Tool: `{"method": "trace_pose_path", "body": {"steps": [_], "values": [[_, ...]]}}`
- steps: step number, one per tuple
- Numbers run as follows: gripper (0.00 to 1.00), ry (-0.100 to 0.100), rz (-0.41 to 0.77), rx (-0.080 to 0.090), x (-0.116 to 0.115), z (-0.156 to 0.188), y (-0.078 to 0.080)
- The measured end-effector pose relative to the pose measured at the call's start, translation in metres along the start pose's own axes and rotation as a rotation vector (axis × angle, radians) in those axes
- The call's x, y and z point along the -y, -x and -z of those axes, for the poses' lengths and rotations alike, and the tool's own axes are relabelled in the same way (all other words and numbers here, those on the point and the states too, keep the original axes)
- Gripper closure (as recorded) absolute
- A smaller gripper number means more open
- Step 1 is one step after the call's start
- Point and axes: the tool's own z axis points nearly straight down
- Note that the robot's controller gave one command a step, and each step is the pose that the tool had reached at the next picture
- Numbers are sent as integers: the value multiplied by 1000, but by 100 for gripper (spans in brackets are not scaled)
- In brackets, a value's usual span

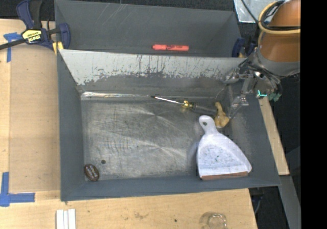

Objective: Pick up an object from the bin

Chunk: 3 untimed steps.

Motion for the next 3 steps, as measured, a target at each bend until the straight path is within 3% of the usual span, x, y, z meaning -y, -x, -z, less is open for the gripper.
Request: {"method": "trace_pose_path", "body": {"steps": [1, 2, 3], "values": [[0, -2, 2, 8, 0, 5, 2], [0, -3, 23, 14, 0, -50, -13], [0, 0, -112, 5, 3, -83, -14]]}}
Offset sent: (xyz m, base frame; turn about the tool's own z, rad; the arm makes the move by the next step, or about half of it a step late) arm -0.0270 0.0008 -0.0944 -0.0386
